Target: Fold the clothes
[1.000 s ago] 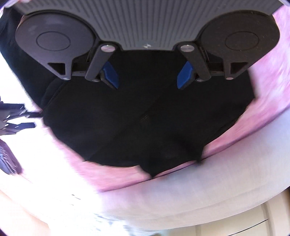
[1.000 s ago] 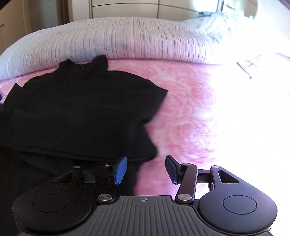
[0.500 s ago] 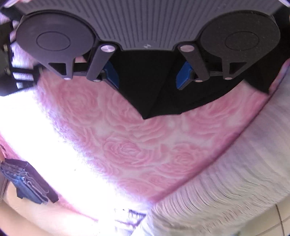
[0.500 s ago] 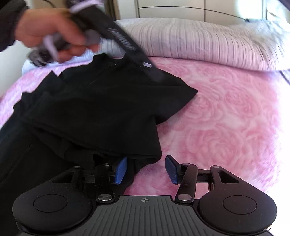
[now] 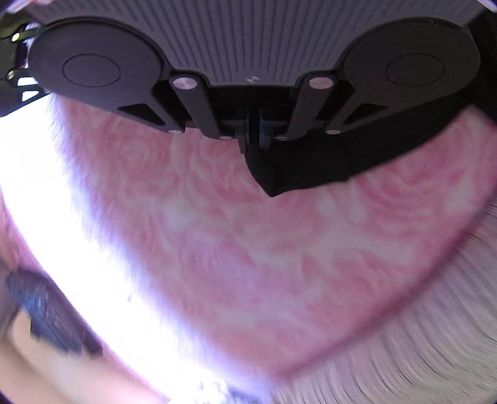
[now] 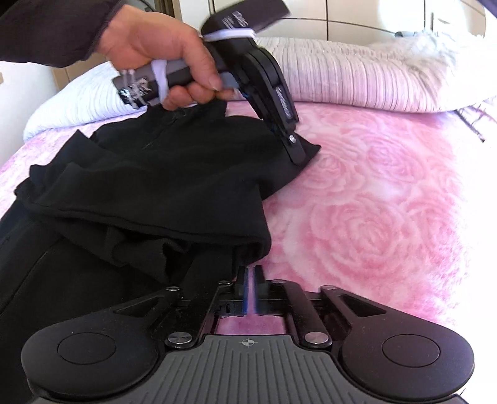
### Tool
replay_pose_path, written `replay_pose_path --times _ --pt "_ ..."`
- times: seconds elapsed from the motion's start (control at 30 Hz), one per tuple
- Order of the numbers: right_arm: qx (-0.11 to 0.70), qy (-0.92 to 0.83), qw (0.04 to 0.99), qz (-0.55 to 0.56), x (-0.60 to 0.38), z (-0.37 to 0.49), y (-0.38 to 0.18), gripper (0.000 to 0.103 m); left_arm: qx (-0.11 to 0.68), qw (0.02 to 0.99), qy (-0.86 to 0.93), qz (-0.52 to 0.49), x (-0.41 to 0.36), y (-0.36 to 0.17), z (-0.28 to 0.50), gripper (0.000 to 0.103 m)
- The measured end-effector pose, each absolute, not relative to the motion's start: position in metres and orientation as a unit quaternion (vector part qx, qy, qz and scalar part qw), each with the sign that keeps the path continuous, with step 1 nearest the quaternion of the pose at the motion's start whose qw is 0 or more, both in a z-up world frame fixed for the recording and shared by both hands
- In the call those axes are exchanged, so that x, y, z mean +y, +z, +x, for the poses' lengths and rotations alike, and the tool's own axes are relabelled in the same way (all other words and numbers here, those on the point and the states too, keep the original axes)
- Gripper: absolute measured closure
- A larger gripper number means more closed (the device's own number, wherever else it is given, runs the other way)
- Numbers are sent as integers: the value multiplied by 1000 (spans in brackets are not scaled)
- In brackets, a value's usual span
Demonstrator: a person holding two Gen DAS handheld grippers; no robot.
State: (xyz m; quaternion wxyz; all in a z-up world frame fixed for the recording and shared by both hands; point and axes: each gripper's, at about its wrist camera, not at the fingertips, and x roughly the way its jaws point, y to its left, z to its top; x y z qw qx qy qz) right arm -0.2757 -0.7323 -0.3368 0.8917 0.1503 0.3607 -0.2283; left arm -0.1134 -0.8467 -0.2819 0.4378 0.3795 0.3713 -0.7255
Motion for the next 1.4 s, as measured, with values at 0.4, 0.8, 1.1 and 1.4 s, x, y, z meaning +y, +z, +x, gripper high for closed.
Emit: replay_pose_path --times 0.4,0.8,1.1,1.4 --pt "377 -274 882 76 -750 -244 -340 92 361 481 -725 335 -830 -261 -81 81" --pt "434 -277 855 52 -685 -264 -319 79 341 584 -636 371 -686 -215 41 64" --pt "422 -193 886 11 -611 -206 -298 57 422 649 -530 346 -515 -239 120 62" --pt "441 -102 890 -53 -547 -122 -318 57 462 614 -568 296 -491 -287 129 69"
